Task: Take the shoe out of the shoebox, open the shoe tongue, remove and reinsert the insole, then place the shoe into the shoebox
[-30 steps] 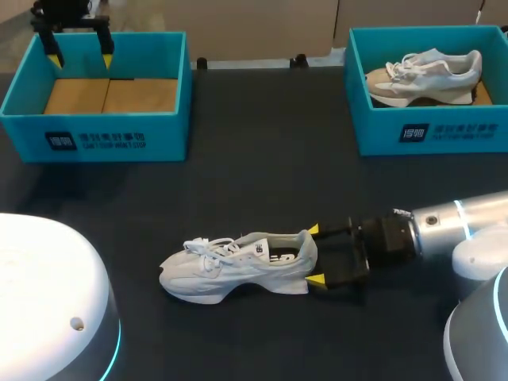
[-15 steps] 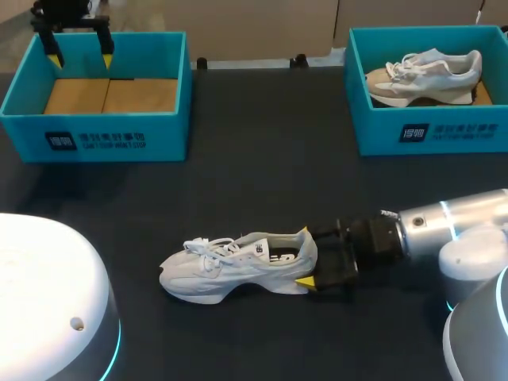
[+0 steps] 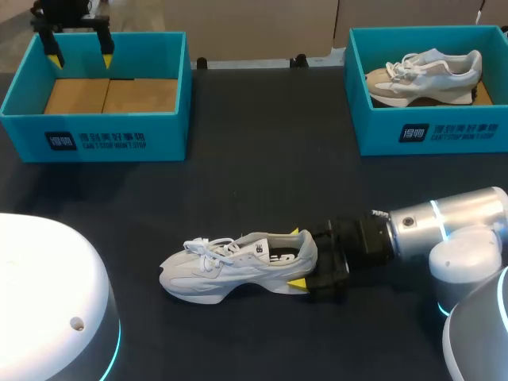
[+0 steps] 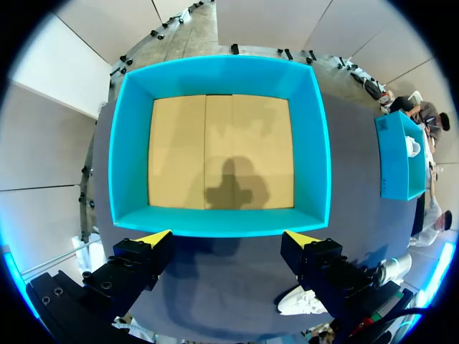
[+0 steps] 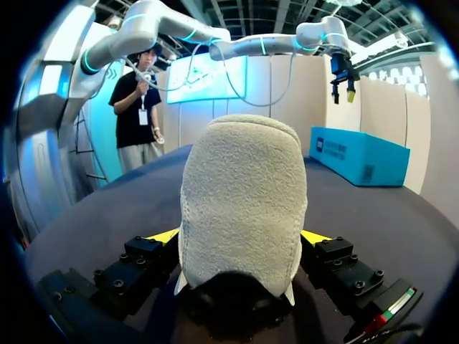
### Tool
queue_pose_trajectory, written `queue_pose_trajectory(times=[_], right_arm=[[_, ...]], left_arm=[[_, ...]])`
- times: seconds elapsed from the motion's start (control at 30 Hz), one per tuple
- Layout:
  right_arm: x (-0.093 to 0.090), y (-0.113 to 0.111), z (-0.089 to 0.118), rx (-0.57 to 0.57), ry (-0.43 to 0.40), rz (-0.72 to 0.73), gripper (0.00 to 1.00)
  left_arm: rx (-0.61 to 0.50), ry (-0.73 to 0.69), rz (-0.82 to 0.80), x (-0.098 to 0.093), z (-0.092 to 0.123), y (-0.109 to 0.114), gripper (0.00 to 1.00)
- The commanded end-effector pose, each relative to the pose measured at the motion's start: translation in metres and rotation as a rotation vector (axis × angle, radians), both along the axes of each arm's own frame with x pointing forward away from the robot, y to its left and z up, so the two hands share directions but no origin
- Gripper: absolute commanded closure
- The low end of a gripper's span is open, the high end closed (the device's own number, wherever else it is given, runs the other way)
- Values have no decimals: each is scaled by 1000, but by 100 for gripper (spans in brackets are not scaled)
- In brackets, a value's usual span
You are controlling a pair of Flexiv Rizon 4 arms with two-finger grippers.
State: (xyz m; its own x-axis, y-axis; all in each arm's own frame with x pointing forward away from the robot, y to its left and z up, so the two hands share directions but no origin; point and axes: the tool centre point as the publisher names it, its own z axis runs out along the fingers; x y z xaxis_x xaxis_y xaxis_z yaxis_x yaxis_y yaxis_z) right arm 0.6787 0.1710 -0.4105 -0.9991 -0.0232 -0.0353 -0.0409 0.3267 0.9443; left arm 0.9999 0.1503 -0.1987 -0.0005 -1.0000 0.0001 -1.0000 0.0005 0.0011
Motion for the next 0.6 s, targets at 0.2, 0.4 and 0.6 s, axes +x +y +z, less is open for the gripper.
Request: queue_pose_trajectory(times=[0.2,0.4,0.6], right_arm=[[-2,14,-3,-21,-1,-4,0],[-3,16,-1,-12,-11,-14,82],[-3,14,2,-9,-30,-35,100]], left_arm=[[0,0,0,0,0,0,0],[0,0,0,0,0,0,0],[0,0,0,0,0,0,0]])
